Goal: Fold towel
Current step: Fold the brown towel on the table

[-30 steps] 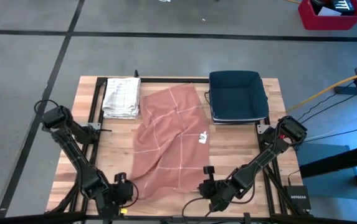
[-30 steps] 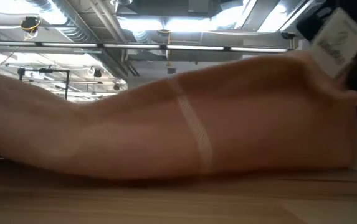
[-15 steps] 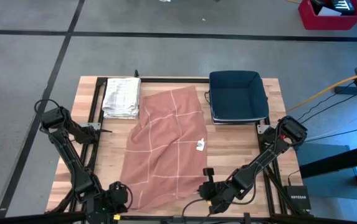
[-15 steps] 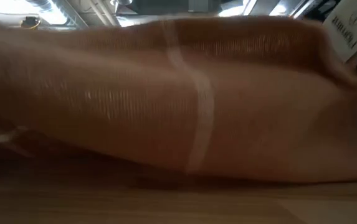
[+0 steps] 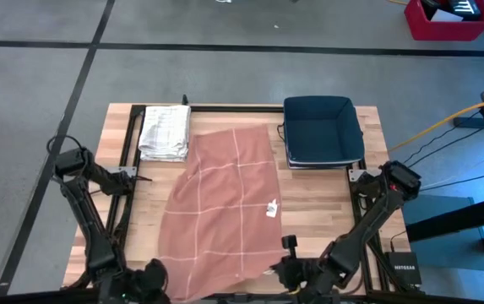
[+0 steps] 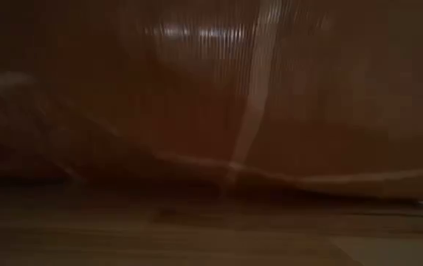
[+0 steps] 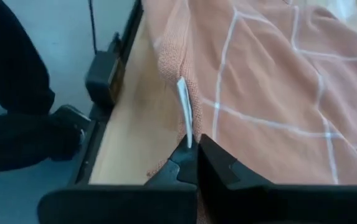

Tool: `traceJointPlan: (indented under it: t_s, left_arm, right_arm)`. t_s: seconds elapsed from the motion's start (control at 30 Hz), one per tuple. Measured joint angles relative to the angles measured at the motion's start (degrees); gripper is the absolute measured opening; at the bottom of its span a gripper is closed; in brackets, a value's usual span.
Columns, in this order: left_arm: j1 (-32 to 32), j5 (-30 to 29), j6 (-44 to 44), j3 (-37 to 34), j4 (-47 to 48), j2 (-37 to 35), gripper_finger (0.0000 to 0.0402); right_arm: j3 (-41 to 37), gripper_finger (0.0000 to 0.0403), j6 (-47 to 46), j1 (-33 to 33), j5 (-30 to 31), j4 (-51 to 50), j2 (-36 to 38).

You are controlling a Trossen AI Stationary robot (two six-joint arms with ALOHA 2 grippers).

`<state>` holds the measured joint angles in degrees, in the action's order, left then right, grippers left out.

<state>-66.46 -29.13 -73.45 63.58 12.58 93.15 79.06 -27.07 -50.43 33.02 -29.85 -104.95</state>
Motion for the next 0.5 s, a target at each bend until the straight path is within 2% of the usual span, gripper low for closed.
traceJointPlan:
  t_s: [0.23, 0.37, 0.5]
  left_arm:
    - [-1.55, -1.74, -1.65, 0.02, -5.28, 2.68, 0.0000]
    - [-1.55, 0.36, -2.42, 0.02, -5.35, 2.03, 0.0000]
    - [-1.38, -0.19, 0.07, 0.02, -5.66, 0.39, 0.0000]
  right_arm:
    - [0.07, 0.0003, -1.34, -0.79, 0.45, -0.02, 0.00]
    - [0.07, 0.0003, -1.26, -0.92, 0.47, -0.06, 0.00]
    - [0.07, 0.0004, -1.23, -0.92, 0.47, -0.23, 0.00]
